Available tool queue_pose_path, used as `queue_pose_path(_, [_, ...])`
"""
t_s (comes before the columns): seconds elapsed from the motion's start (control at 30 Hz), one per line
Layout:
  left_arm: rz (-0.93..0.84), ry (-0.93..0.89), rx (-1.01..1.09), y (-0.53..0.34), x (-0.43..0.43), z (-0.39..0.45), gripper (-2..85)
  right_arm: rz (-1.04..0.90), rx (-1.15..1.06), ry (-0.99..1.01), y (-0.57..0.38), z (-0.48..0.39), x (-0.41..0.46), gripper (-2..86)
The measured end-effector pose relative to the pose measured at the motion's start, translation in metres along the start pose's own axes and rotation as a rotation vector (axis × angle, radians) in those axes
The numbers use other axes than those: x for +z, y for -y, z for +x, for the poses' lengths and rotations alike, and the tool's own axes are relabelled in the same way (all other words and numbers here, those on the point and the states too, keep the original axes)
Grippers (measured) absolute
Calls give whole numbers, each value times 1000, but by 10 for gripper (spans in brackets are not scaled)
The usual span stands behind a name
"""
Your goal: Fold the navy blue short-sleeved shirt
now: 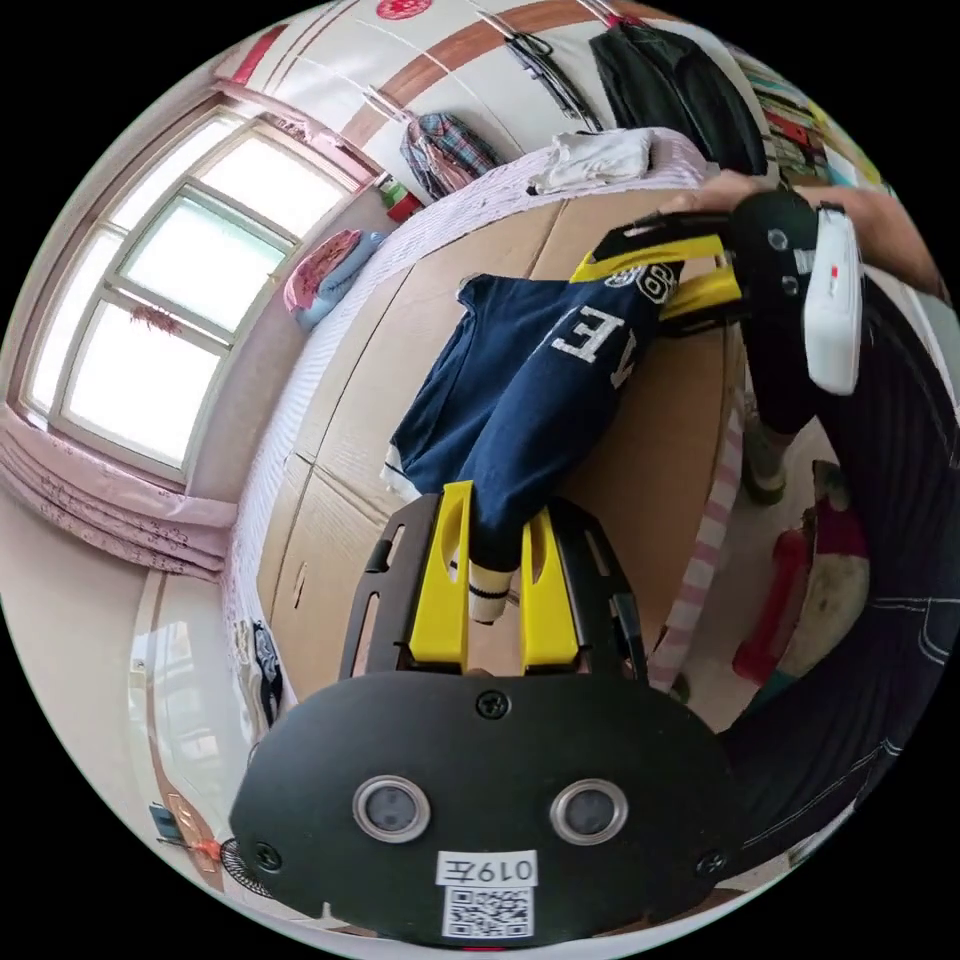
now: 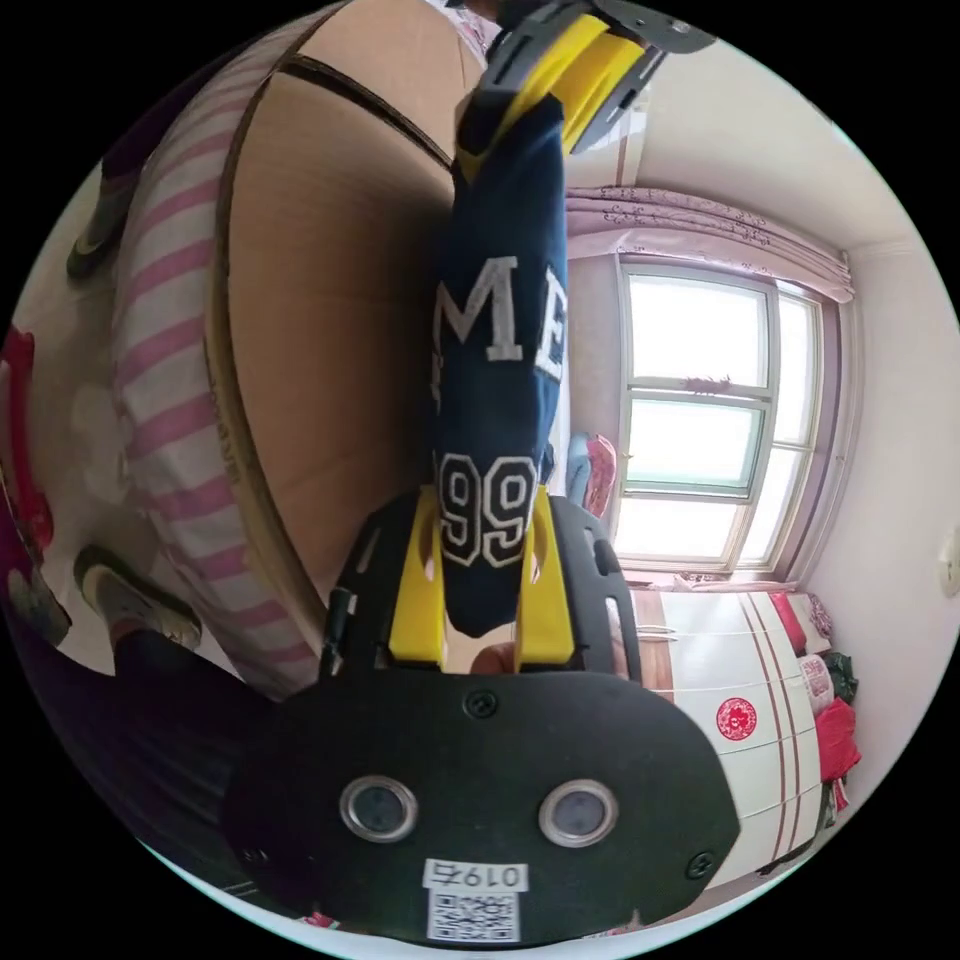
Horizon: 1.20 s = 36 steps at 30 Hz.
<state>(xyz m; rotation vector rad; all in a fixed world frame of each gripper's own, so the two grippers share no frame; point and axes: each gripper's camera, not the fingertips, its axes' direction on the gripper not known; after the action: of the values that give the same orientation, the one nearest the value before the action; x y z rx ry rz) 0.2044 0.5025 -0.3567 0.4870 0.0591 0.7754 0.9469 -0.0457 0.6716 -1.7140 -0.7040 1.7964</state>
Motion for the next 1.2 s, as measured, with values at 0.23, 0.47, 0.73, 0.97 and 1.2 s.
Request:
queue_pose_path(0.23, [-29,463,277,-22,17,57,96,-1,79,168,47,22,-31,95])
queue_pose_path(0.47, [-69,447,280,-25,39,3,84,38,43,215,91,36,-55,93])
queue_pose_path(0.73, [-34,313,338,-28,68,-111,66,59,6,289,170,77,-38,84])
queue_pose_path(0.97, [9,91,417,-19,99,-254,64,71,-78,503,243,155,-10,81])
queue_pose_path(1.2, [-6,-53,336,-36,94,-413,68,101,-120,608,346,257,-9,80])
